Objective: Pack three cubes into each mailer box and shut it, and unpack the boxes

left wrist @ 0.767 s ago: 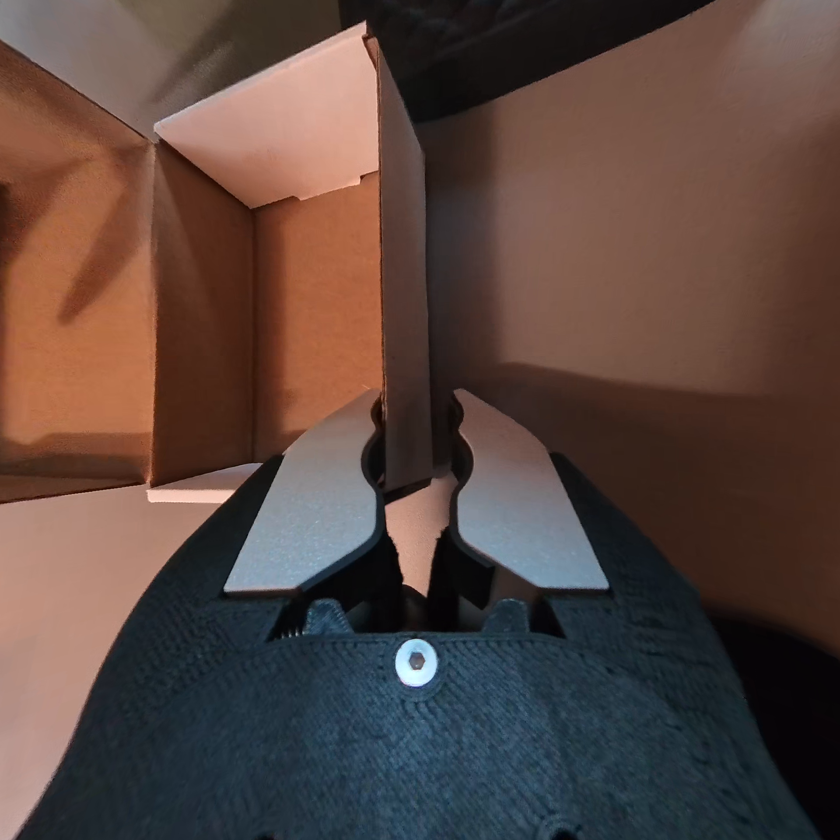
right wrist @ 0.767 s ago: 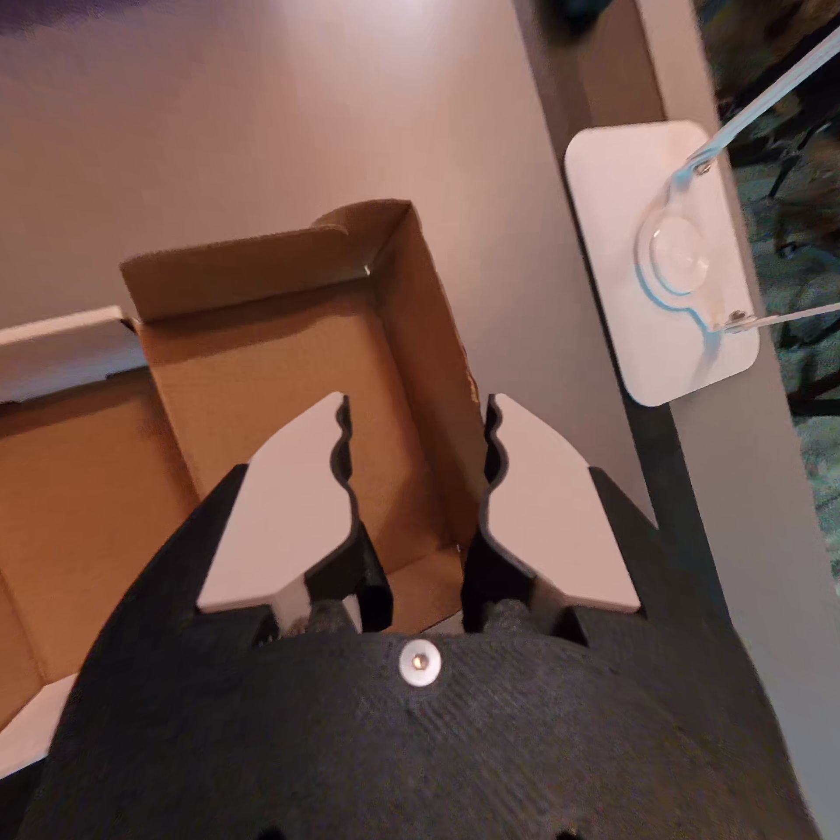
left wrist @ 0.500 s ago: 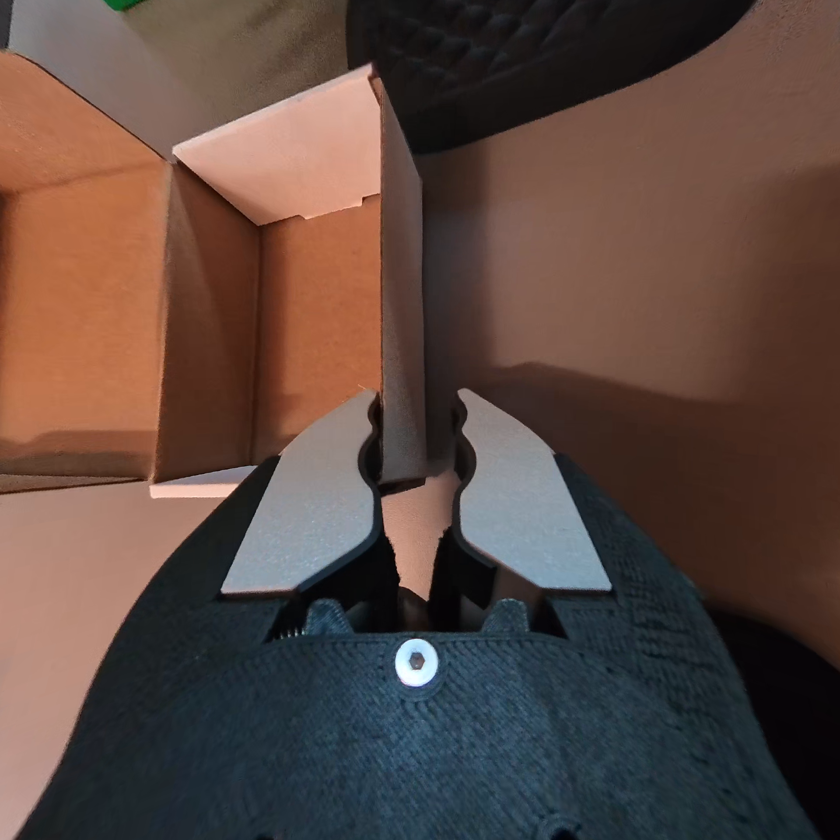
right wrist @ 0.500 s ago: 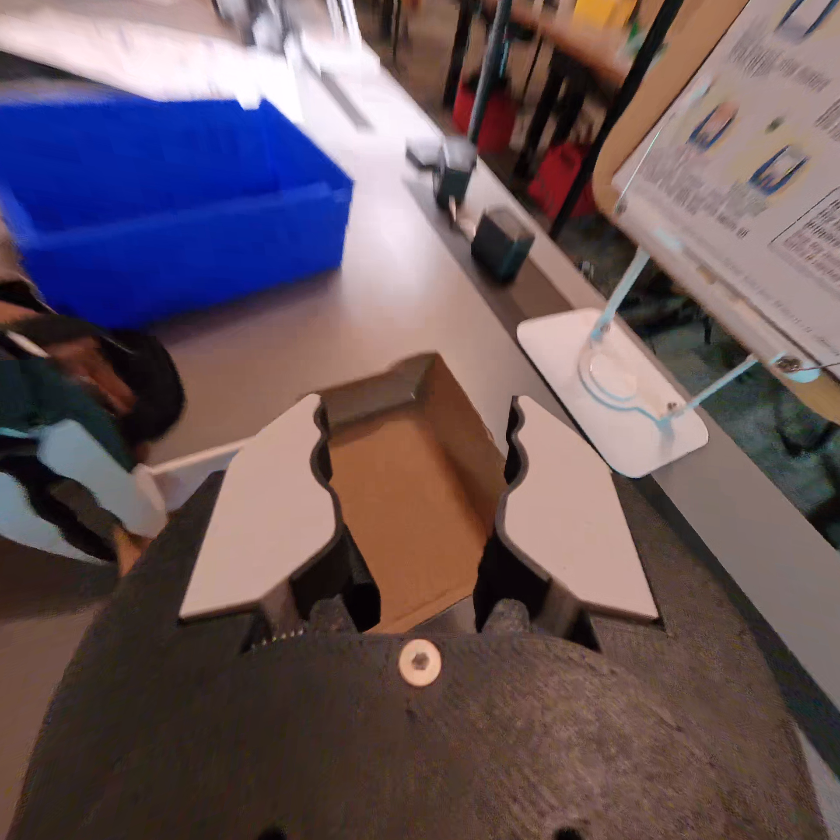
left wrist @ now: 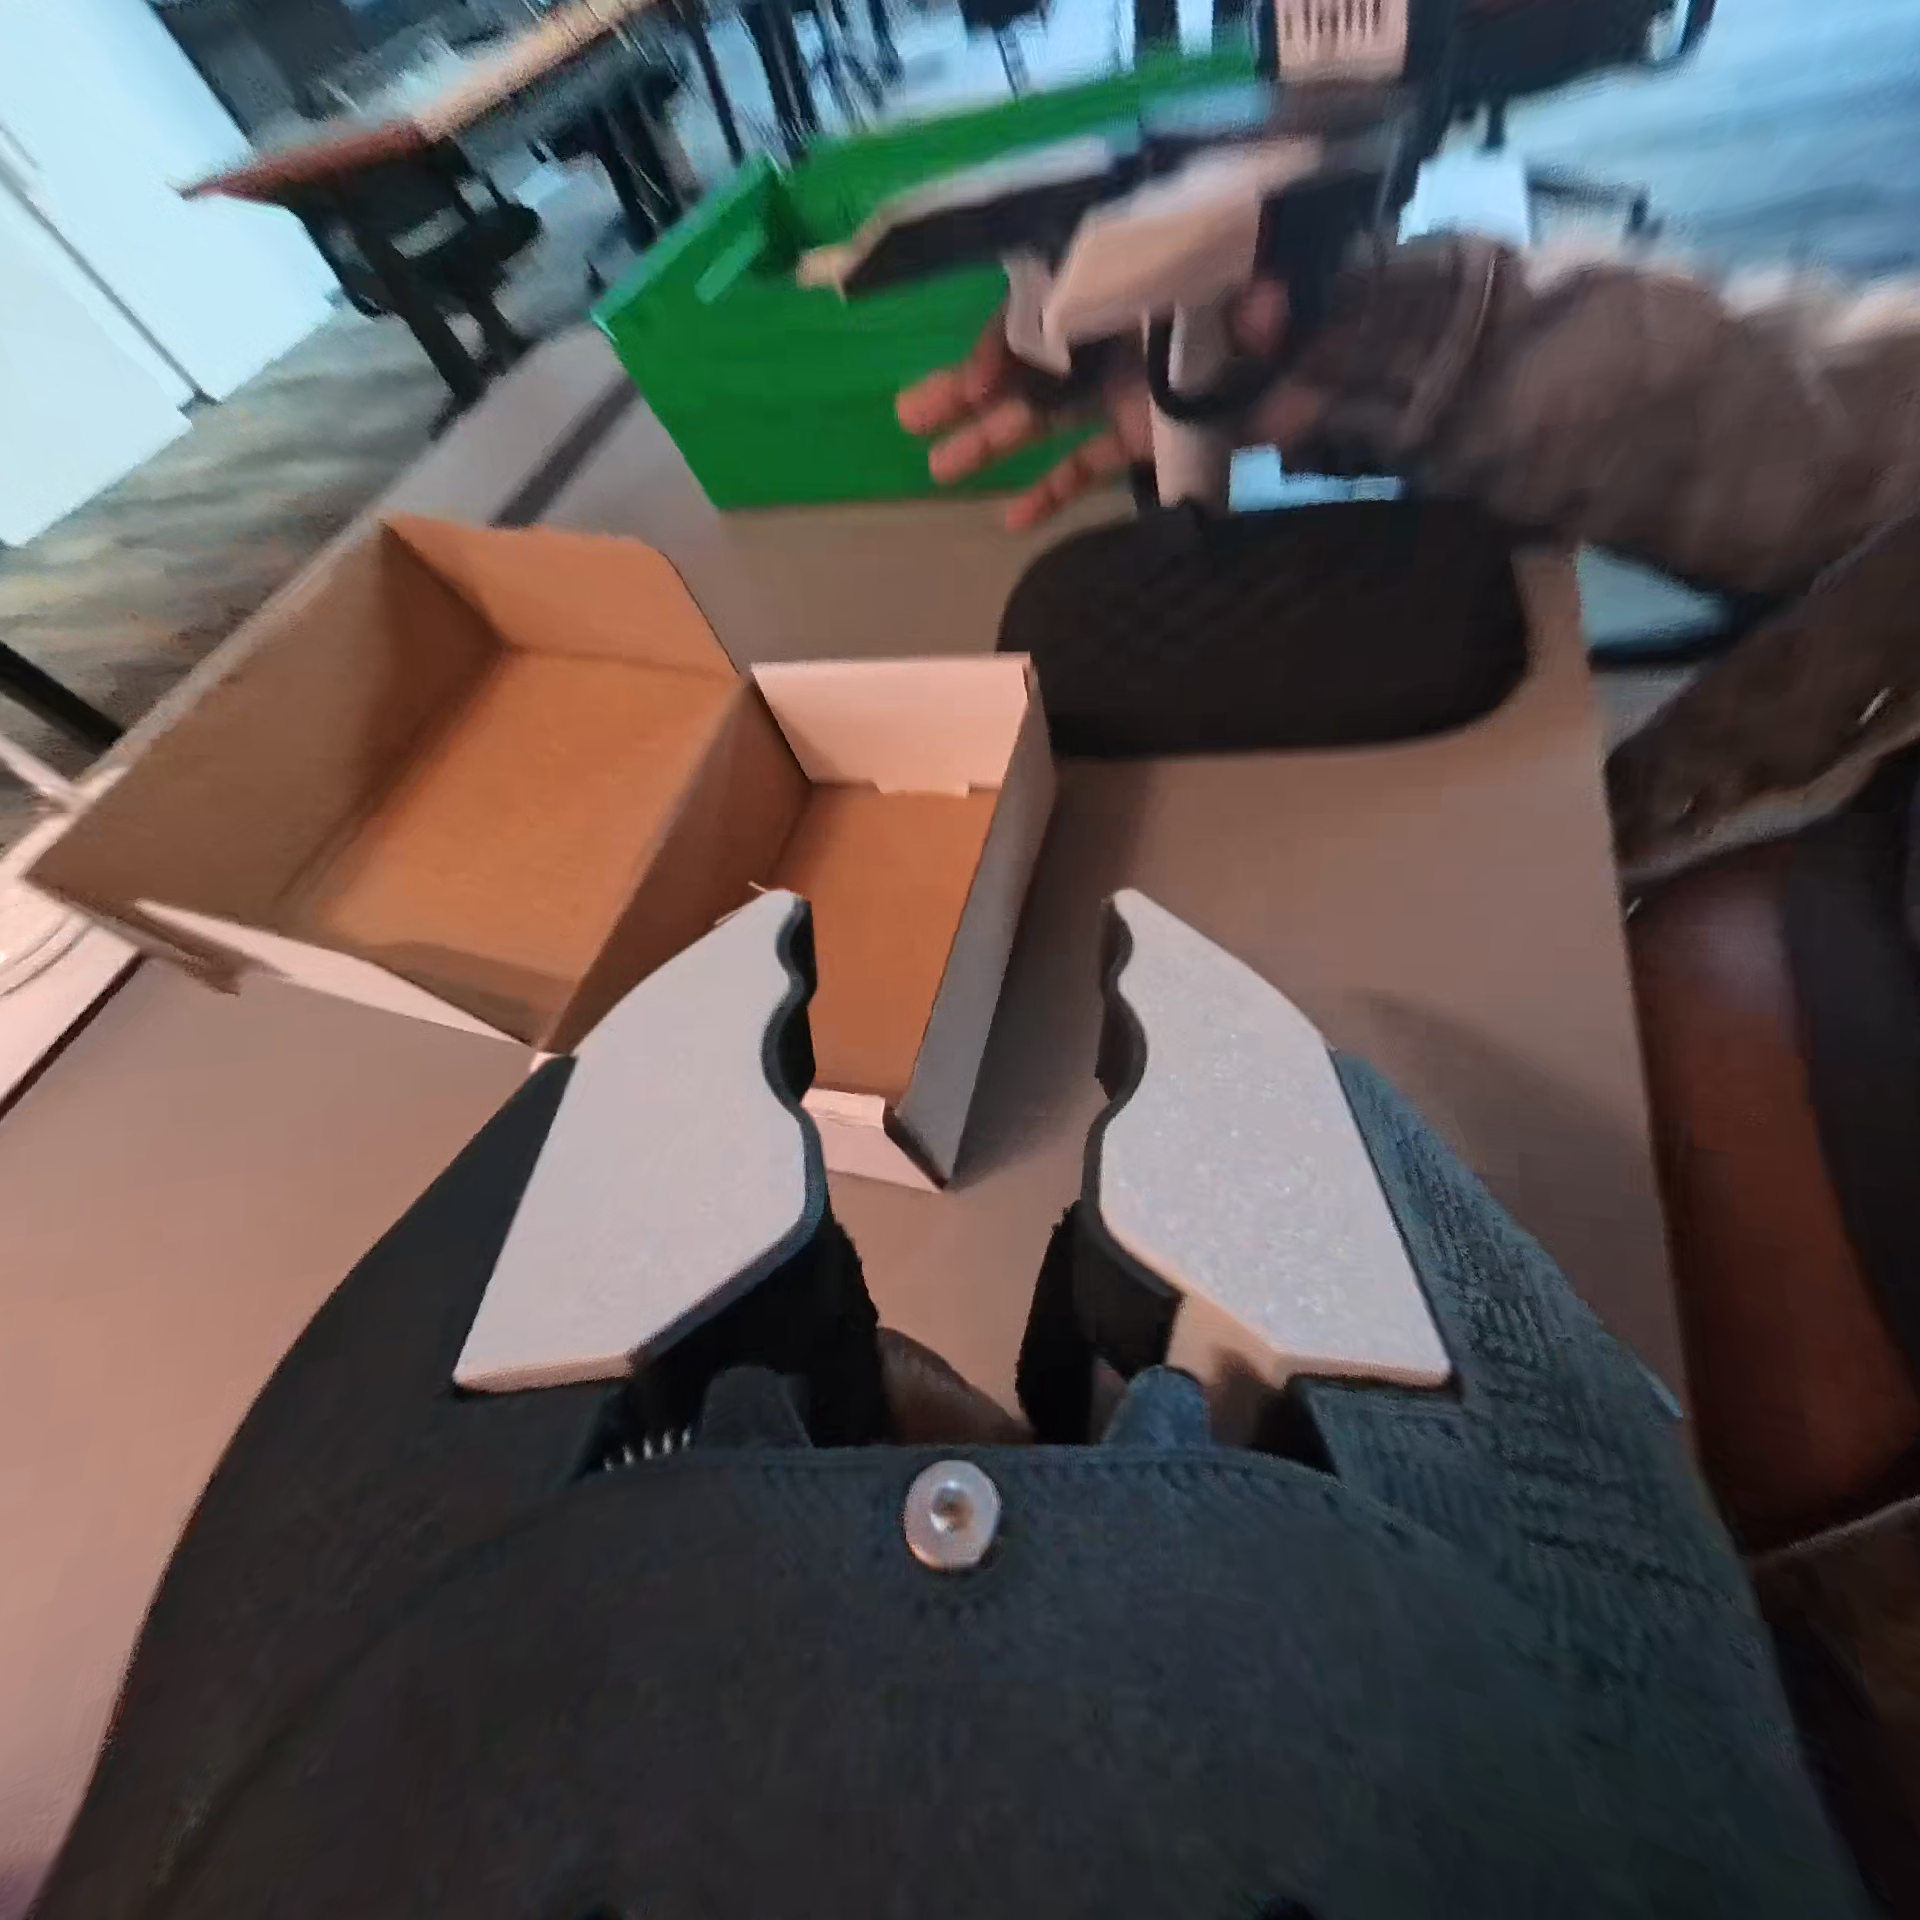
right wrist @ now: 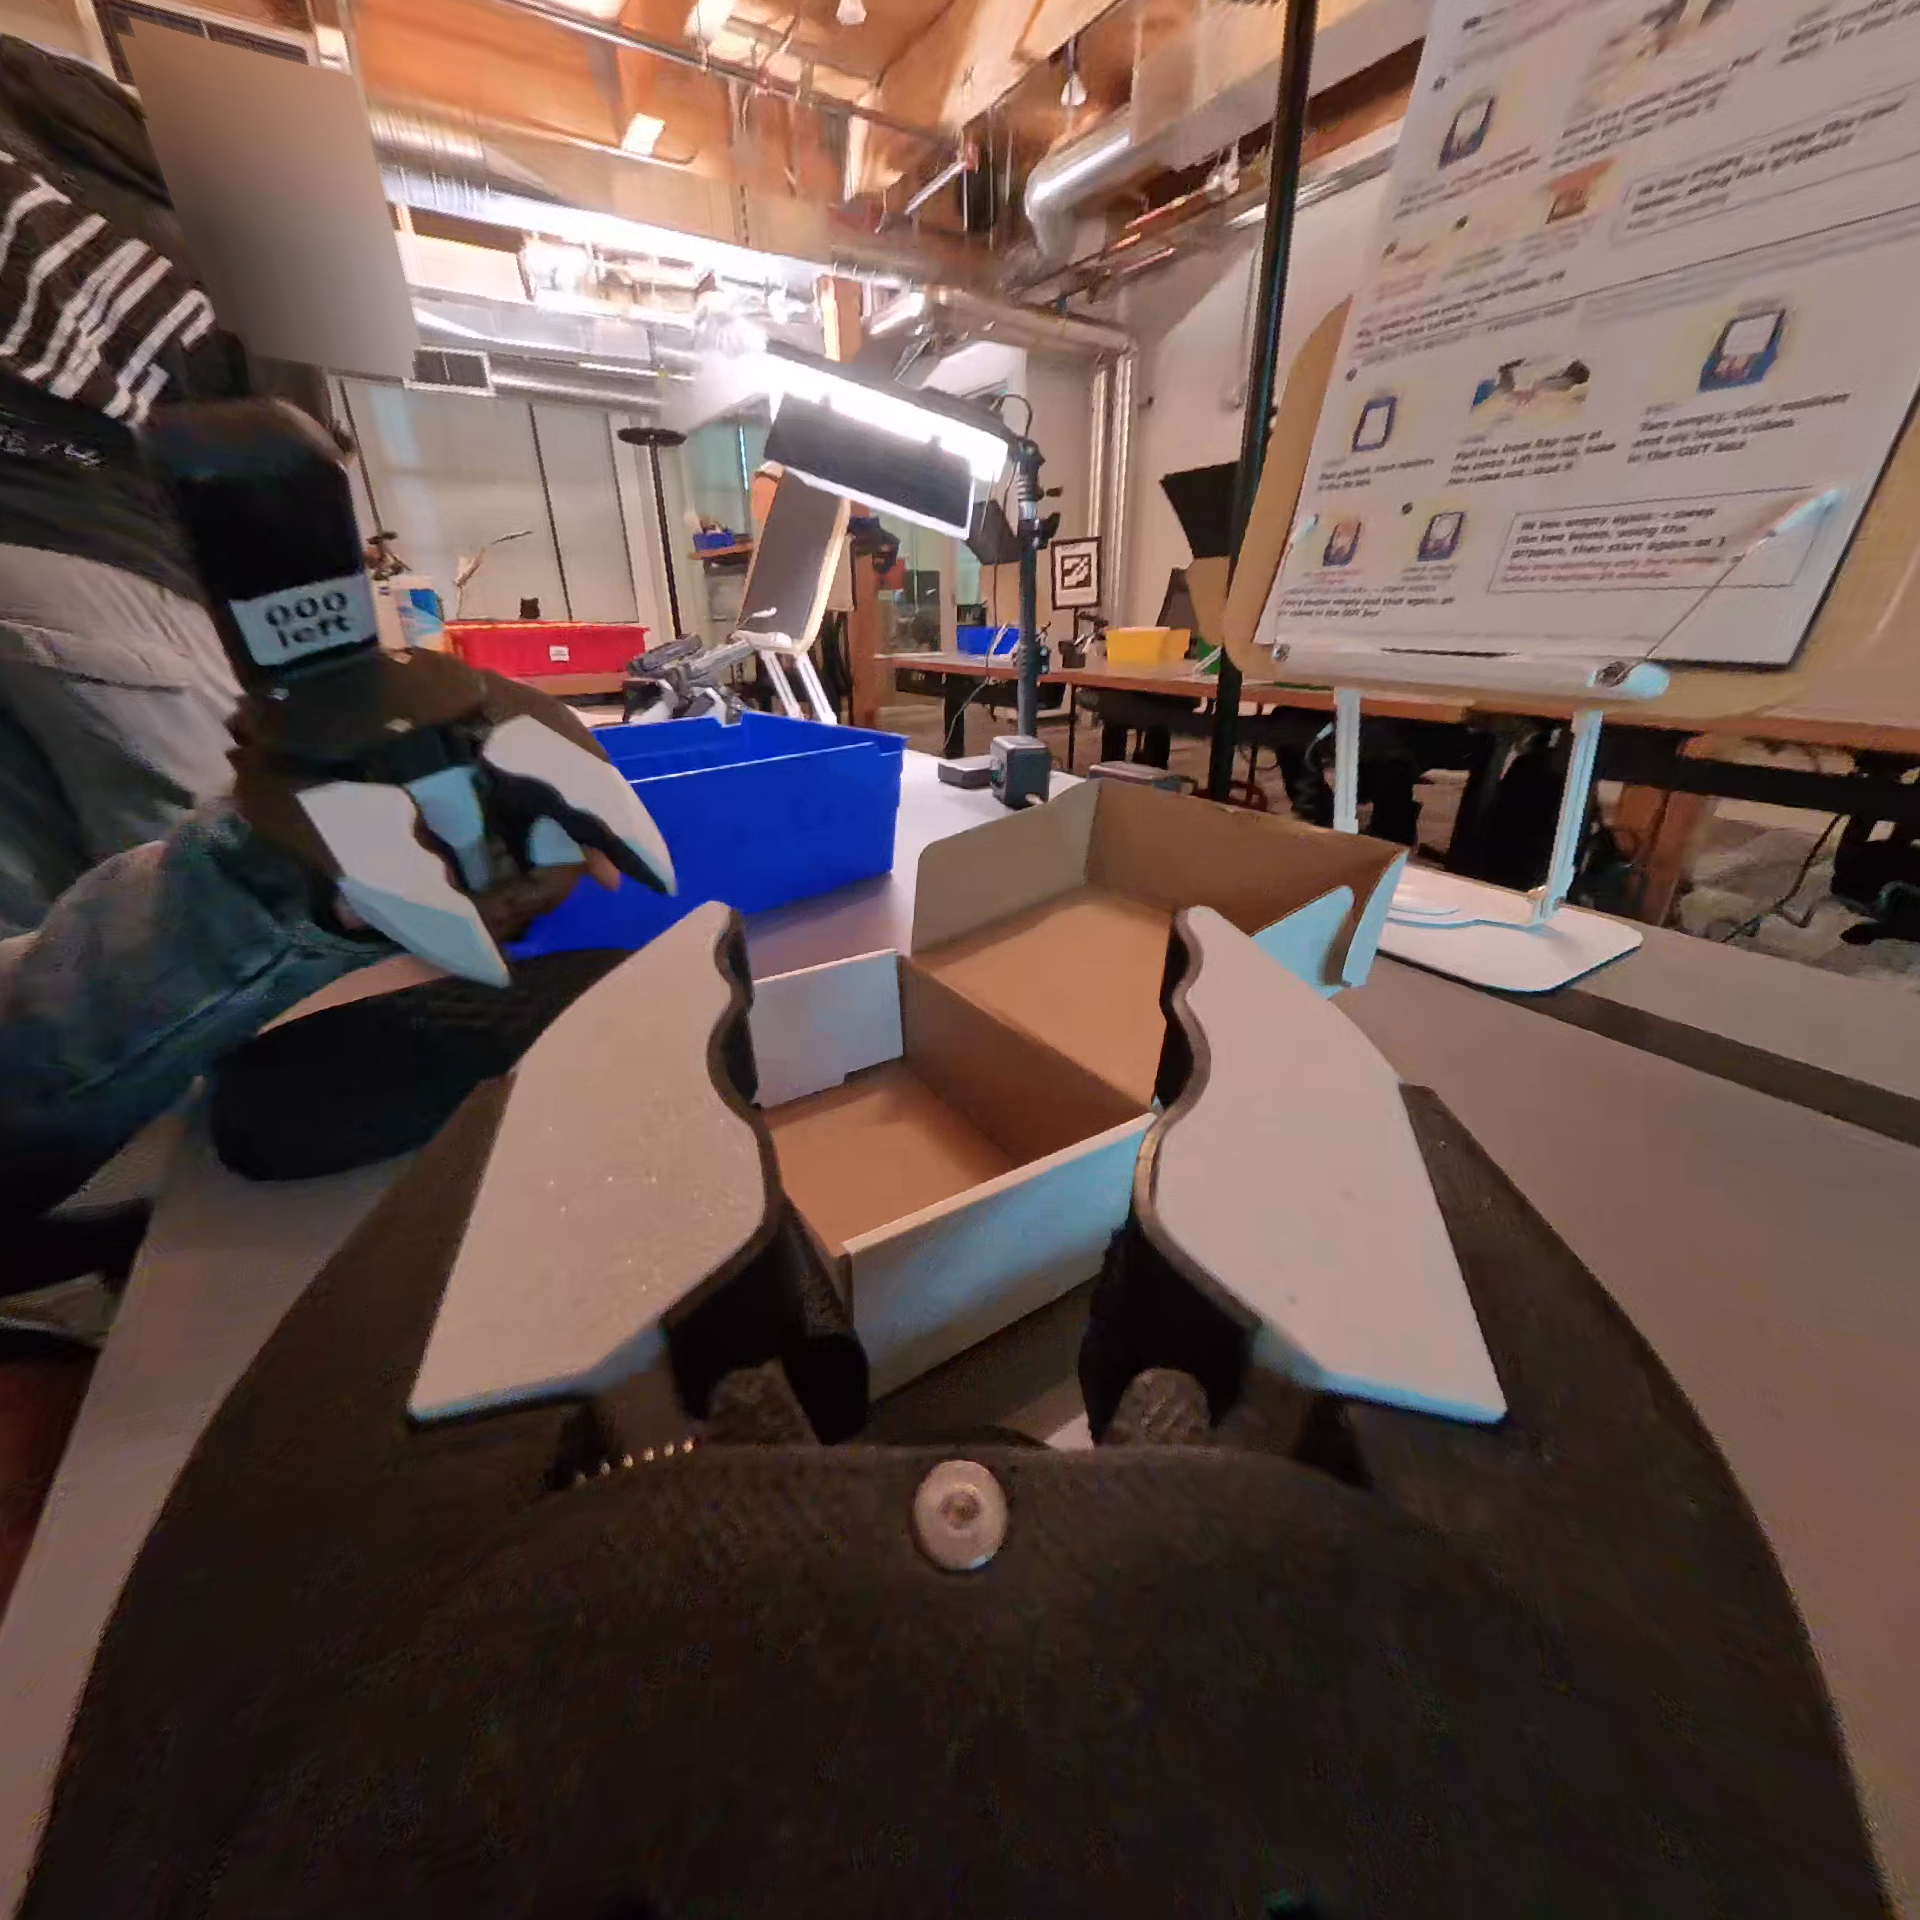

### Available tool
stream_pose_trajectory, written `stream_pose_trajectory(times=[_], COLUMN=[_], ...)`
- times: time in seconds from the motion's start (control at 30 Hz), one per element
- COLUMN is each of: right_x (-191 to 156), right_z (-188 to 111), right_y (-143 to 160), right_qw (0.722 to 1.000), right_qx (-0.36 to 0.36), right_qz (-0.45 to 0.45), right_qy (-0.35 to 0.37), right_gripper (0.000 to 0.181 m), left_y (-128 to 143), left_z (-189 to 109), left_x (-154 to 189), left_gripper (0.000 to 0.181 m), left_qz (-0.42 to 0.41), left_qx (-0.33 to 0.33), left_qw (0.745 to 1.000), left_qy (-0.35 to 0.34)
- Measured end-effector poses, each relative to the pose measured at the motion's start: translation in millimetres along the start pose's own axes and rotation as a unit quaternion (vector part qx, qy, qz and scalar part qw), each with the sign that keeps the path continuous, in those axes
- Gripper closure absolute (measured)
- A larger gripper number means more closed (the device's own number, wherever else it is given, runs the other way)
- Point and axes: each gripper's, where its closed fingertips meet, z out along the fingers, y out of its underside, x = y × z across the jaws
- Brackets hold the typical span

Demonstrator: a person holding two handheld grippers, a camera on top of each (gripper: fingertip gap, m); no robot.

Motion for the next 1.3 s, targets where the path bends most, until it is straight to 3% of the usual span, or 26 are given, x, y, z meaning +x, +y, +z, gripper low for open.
stream_pose_trajectory(times=[0.03,0.17,0.23,0.33,0.47,0.57,0.7,0.87,0.93,1.1,1.2,1.3], right_x=[0.6,-8.0,-10.6,-4.1,-2.7,-2.9,-0.2,-1.7,-1.4,-1.6,-2.0,-3.9], right_z=[1.3,11.9,12.3,10.8,10.7,11.1,10.3,10.4,10.3,10.4,10.6,11.4], right_y=[0.7,26.4,25.3,22.4,22.8,23.8,22.8,23.2,23.1,23.7,24.0,25.1], right_qw=[1.0,0.997,0.997,0.998,0.999,0.998,0.999,0.999,0.999,0.999,0.998,0.998], right_qx=[0.001,-0.063,-0.06,-0.05,-0.049,-0.052,-0.048,-0.049,-0.049,-0.05,-0.051,-0.054], right_qz=[-0.009,-0.033,-0.047,-0.025,-0.022,-0.023,-0.014,-0.019,-0.018,-0.019,-0.021,-0.031], right_qy=[0.003,-0.011,-0.014,-0.003,0.001,0.001,0.005,0.003,0.004,0.004,0.004,0.004], right_gripper=[0.106,0.096,0.096,0.096,0.097,0.097,0.098,0.098,0.098,0.098,0.098,0.098], left_y=[-7.0,-27.5,-22.7,21.6,111.3,157.4,188.3,196.5,196.1,191.8,160.1,102.0], left_z=[-9.8,-74.3,-114.8,-164.4,-203.3,-200.5,-189.0,-179.8,-179.2,-185.5,-194.3,-203.9], left_x=[-1.5,-29.9,-51.9,-88.7,-136.3,-143.9,-145.8,-142.9,-140.2,-149.8,-171.0,-180.3], left_gripper=[0.129,0.127,0.126,0.119,0.114,0.113,0.109,0.114,0.129,0.135,0.135,0.135], left_qz=[-0.015,-0.042,-0.05,-0.058,-0.132,-0.163,-0.16,-0.172,-0.174,-0.189,-0.199,-0.206], left_qx=[0.019,0.068,0.058,-0.054,-0.241,-0.308,-0.349,-0.338,-0.329,-0.297,-0.195,-0.03], left_qw=[1.0,0.992,0.987,0.978,0.939,0.926,0.919,0.924,0.927,0.932,0.946,0.953], left_qy=[-0.01,-0.095,-0.143,-0.192,-0.205,-0.142,-0.094,-0.058,-0.043,-0.084,-0.167,-0.22])
